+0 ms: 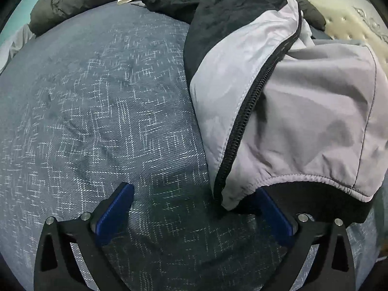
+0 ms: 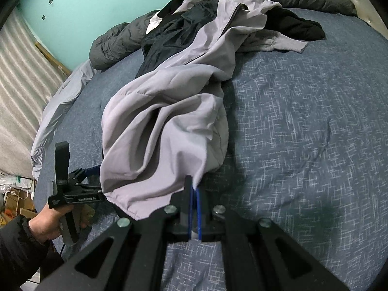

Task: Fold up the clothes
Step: 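Grasp the jacket zipper edge with the left tool while the right tool holds the hem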

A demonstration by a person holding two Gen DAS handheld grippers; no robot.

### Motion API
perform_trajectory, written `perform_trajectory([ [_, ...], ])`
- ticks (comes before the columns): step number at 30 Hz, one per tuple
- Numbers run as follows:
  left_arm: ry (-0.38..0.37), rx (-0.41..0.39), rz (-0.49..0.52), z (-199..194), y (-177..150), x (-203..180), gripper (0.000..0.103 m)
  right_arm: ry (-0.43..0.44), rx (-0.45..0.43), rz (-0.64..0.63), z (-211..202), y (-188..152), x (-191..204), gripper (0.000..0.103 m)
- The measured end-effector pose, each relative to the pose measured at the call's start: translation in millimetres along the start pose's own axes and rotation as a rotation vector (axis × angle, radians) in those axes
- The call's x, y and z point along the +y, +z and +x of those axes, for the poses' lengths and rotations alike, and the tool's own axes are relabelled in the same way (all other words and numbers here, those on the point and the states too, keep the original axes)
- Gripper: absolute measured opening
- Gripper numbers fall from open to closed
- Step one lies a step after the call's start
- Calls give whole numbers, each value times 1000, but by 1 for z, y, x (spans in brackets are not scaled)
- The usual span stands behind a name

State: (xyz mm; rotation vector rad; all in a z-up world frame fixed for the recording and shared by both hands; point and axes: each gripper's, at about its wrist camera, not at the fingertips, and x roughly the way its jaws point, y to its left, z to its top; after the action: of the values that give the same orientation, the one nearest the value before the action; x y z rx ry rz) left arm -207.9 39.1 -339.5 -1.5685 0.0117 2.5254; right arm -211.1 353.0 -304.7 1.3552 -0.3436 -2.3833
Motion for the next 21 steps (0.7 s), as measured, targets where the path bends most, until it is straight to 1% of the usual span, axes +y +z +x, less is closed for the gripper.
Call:
perform_trajectory([
  [2, 25, -25, 4, -4, 1, -2, 92, 0, 0, 0, 0, 0, 0, 2],
  [5, 35, -84, 23, -15, 2, -6, 82, -1, -1, -2, -1, 1, 0, 2],
  [7, 33, -129, 39, -25, 4, -10, 80, -2, 0, -3, 0, 0, 0, 2],
  [9, 9, -116, 26, -22, 6, -9, 77, -2, -1, 1, 0, 0, 0, 2],
  [10, -3, -102, 17, -19, 7, -7, 65, -1, -1, 5, 1, 0, -1, 2],
  [11, -16, -88, 7, -17, 8, -6, 45, -1, -1, 8, 1, 0, -1, 2],
  [12, -18, -74, -2, -14, 9, -4, 36, -2, -1, 10, 2, -1, -1, 2],
  [13, -19, -65, -7, -11, 10, -3, 23, -1, -2, 13, 2, -1, -1, 2],
  [17, -52, -56, -3, -11, 12, -1, 21, 3, -6, 16, 1, -3, 1, 2],
  [18, -60, -58, 1, -13, 13, -1, 18, 5, -8, 19, 1, -3, 1, 2],
  [19, -64, -62, 8, -15, 13, -1, 7, 7, -10, 21, 1, -3, 1, 2],
  [21, -66, -71, 24, -20, 14, -3, 4, 8, -16, 21, -1, -3, 3, 2],
])
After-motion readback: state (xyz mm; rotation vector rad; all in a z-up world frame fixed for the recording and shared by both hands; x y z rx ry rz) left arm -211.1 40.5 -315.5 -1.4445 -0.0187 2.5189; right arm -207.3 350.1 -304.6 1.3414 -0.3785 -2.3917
